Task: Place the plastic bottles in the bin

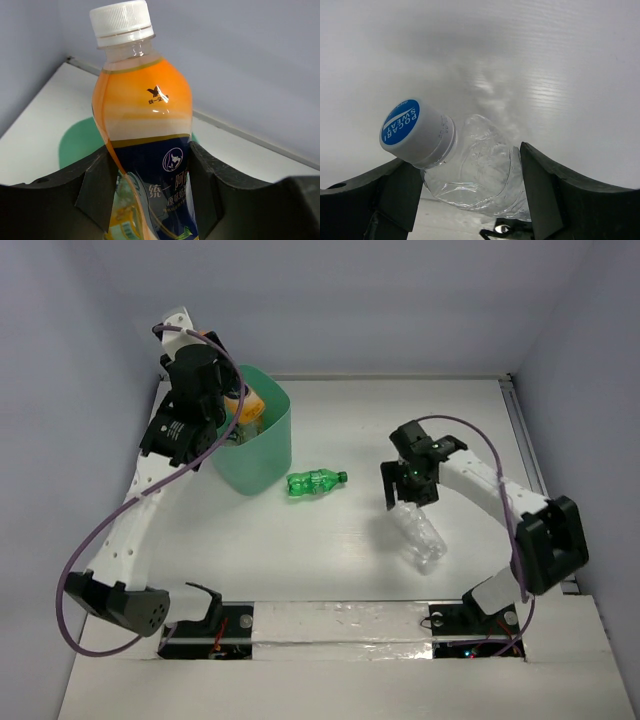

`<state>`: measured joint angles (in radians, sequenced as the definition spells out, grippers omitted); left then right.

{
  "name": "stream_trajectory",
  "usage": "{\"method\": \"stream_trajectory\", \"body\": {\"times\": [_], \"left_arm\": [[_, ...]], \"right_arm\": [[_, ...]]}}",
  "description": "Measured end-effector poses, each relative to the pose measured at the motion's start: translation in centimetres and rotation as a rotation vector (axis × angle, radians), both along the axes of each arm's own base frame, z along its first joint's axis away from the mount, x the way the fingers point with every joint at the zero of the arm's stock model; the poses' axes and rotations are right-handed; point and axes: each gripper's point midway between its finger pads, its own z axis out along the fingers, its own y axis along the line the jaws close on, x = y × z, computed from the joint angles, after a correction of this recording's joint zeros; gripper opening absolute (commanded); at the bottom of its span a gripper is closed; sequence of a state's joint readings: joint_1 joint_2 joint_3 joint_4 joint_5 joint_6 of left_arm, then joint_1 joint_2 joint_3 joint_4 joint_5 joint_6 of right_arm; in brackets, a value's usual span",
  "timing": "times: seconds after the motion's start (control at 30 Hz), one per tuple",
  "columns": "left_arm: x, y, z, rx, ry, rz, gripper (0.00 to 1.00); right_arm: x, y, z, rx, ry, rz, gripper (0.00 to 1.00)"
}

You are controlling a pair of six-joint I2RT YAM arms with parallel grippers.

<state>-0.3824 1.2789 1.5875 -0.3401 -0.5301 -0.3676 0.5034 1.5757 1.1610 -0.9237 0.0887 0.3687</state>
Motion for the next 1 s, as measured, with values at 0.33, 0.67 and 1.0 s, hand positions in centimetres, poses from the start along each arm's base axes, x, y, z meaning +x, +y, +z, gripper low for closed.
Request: {"method": "stream_trajectory", "body": {"times": [0.33,0.67,1.0], "left_arm": [[2.8,2.8,-2.7,0.133,0.077,0.127,0.49],[3.2,3.3,-3.1,0.153,0.073,0.141,0.89],[2.1,1.8,-3.4,0.086,0.093,0.049,0.79]], "right_arm": [[3.0,7.6,15.5,0.497,-0.322,0.082,0.6],[6.1,16.6,32.8,1.037,-0.578,0.156,0.61],[12.4,26.0,37.8,1.316,-0.628,0.09,0.63]]}}
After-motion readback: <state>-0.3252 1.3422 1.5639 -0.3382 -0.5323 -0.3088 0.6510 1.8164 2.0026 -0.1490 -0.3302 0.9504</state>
